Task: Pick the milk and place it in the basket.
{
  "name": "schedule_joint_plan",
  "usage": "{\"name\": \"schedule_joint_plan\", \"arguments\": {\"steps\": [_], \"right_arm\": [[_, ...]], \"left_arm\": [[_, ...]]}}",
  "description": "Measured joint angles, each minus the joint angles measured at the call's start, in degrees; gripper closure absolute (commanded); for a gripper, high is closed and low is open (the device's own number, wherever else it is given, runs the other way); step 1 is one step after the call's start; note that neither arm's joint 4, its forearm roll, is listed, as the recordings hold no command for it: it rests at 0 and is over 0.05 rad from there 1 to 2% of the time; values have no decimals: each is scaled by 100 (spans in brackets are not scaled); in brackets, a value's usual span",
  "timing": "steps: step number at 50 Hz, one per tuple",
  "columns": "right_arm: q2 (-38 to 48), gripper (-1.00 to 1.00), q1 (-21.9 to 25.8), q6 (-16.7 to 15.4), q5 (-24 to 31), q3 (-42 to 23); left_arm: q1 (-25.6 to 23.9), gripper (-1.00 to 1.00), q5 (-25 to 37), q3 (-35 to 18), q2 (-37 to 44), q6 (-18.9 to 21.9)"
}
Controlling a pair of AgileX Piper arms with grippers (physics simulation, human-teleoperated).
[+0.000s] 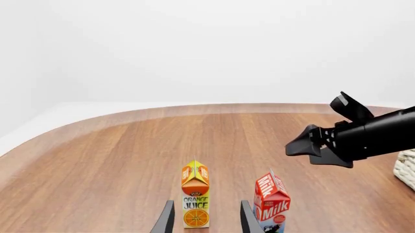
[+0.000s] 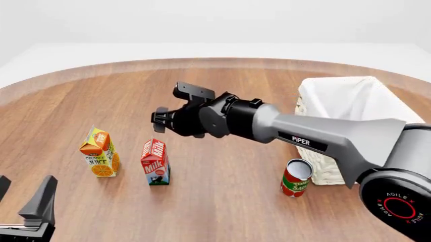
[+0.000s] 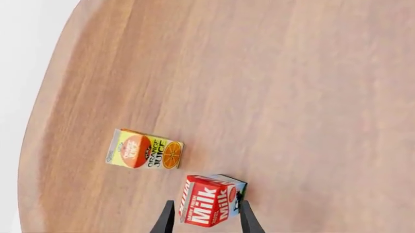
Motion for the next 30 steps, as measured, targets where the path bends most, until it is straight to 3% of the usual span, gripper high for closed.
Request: {"name": "schedule_joint_plan", "arguments": {"steps": [30], "right_arm": [[383, -100, 121, 190, -71, -135]], "left_arm": [[1, -100, -69, 3, 67, 1]]}}
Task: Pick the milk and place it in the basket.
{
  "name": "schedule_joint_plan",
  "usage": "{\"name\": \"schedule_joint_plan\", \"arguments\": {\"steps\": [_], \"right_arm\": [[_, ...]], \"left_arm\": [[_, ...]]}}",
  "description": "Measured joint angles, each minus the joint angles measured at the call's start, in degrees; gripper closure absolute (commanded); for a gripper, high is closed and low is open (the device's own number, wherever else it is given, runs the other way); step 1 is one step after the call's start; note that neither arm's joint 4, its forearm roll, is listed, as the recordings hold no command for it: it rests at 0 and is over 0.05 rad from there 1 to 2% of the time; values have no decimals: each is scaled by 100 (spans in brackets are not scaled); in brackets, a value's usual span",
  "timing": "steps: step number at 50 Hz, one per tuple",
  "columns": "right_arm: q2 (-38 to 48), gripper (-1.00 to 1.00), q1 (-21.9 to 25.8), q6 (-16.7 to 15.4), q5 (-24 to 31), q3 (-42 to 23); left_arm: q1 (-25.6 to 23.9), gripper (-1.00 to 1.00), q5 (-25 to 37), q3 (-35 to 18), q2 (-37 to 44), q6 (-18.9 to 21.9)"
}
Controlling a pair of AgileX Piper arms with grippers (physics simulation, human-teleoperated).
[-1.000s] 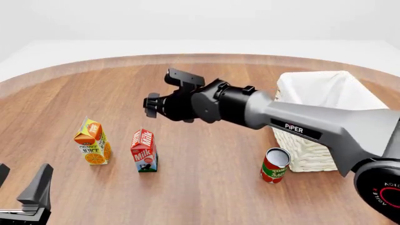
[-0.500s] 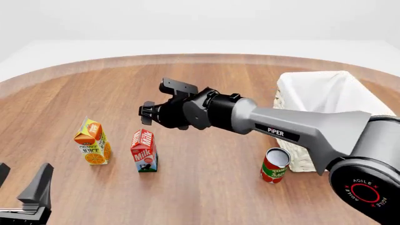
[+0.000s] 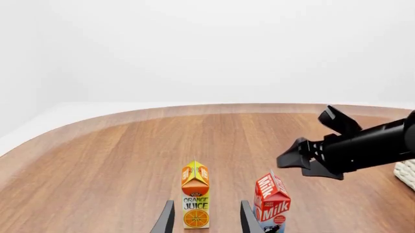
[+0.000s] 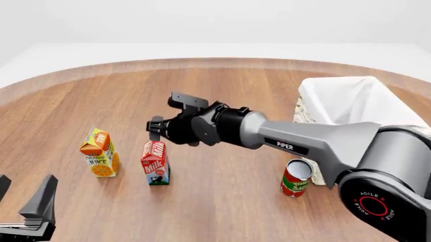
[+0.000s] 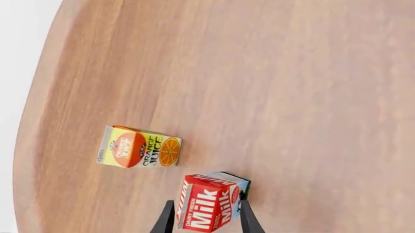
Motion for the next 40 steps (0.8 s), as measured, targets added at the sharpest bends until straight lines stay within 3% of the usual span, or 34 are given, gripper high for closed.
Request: {"name": "schedule_joint_plan", "arguments": {"steps": [40], "right_arm": [[246, -100, 92, 145, -24, -85]], "left_arm": [[0, -100, -1, 1, -1, 0]]}}
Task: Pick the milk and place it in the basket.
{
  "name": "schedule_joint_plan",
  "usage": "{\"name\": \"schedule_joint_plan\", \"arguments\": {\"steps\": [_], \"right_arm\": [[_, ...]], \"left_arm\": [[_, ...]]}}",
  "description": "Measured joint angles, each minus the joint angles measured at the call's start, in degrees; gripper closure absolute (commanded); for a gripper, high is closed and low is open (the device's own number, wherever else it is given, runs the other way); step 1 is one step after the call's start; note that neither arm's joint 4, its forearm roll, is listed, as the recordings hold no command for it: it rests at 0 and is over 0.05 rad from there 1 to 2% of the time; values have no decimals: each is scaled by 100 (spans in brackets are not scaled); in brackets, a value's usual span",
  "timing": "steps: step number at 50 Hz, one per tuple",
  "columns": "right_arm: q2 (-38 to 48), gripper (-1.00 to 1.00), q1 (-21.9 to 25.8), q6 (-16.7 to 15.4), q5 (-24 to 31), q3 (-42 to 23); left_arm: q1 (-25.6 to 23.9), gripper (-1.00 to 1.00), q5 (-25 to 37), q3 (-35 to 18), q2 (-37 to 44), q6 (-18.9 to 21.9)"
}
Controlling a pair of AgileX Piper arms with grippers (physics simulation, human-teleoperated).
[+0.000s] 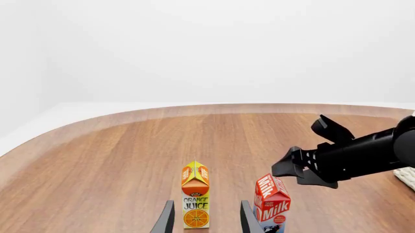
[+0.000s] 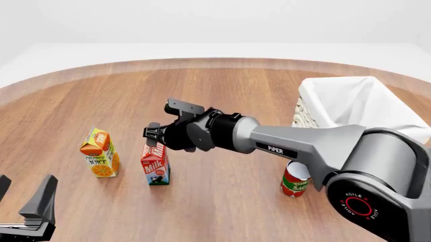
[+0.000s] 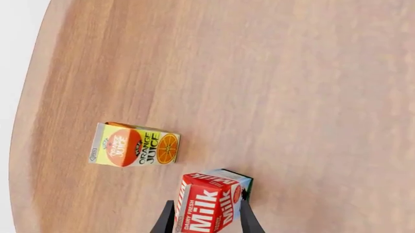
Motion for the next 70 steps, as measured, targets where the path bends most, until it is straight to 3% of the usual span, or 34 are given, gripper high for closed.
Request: {"name": "schedule_joint_plan", "arguments": {"steps": [62, 63, 70], "right_arm": [[569, -100, 197, 227, -6, -362], [579, 100, 203, 235, -8, -366], [520, 100, 179, 211, 26, -389]], "left_arm": [[0, -100, 16, -1, -16, -2], [0, -100, 16, -1, -16, -2], [1, -100, 16, -1, -16, -1]]}}
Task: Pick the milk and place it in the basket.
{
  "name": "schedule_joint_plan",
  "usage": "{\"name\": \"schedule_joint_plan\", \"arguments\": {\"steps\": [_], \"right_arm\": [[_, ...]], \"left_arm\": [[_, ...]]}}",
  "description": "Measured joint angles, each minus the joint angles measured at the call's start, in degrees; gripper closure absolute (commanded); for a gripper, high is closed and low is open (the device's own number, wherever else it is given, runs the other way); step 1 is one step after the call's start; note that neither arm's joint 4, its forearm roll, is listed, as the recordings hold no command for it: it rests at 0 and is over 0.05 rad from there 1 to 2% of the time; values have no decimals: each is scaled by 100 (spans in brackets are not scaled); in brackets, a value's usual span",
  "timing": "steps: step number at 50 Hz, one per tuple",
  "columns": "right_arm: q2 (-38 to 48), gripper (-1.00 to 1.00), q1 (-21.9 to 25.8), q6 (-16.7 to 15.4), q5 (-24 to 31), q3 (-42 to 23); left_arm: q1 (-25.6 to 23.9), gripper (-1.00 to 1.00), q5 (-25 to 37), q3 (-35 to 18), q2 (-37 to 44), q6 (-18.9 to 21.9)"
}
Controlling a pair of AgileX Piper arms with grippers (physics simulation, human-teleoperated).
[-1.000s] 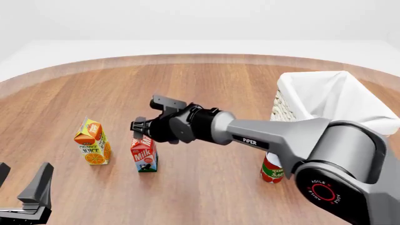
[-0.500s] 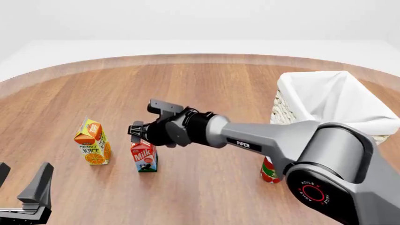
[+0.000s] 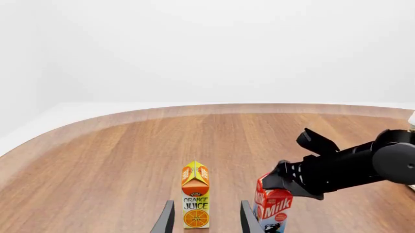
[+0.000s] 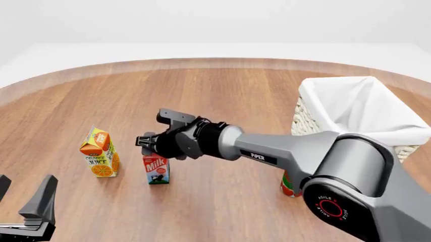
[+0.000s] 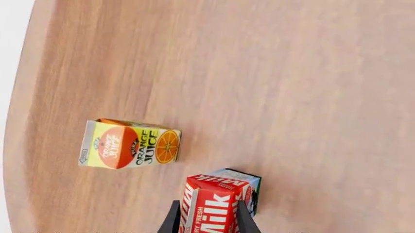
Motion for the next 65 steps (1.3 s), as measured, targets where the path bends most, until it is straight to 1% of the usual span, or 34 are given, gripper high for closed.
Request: {"name": "schedule_joint_plan", "arguments": {"steps": [21, 35, 65], "right_arm": [[-40, 100, 40, -76, 30, 56], [-200, 100, 133, -92, 31, 222], [-1196, 100, 187, -259, -35, 768]], "left_arm": [[0, -100, 0, 0, 0, 0], [-1, -100, 0, 0, 0, 1], [-1, -100, 0, 0, 1, 1]]}}
